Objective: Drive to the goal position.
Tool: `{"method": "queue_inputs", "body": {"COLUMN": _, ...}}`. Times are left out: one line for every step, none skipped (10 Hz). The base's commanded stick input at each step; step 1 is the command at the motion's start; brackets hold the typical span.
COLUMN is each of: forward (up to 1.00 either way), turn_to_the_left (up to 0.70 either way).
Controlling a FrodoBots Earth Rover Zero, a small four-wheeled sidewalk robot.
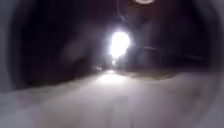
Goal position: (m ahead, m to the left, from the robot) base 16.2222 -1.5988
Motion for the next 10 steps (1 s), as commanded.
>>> {"method": "queue_inputs", "body": {"forward": 1.00, "turn_to_the_left": 0.00}}
{"method": "queue_inputs", "body": {"forward": 1.00, "turn_to_the_left": 0.00}}
{"method": "queue_inputs", "body": {"forward": 1.00, "turn_to_the_left": 0.00}}
{"method": "queue_inputs", "body": {"forward": 1.00, "turn_to_the_left": 0.00}}
{"method": "queue_inputs", "body": {"forward": 1.00, "turn_to_the_left": 0.00}}
{"method": "queue_inputs", "body": {"forward": 1.00, "turn_to_the_left": 0.00}}
{"method": "queue_inputs", "body": {"forward": 1.00, "turn_to_the_left": 0.00}}
{"method": "queue_inputs", "body": {"forward": 1.00, "turn_to_the_left": 0.00}}
{"method": "queue_inputs", "body": {"forward": 1.00, "turn_to_the_left": 0.00}}
{"method": "queue_inputs", "body": {"forward": 1.00, "turn_to_the_left": 0.00}}
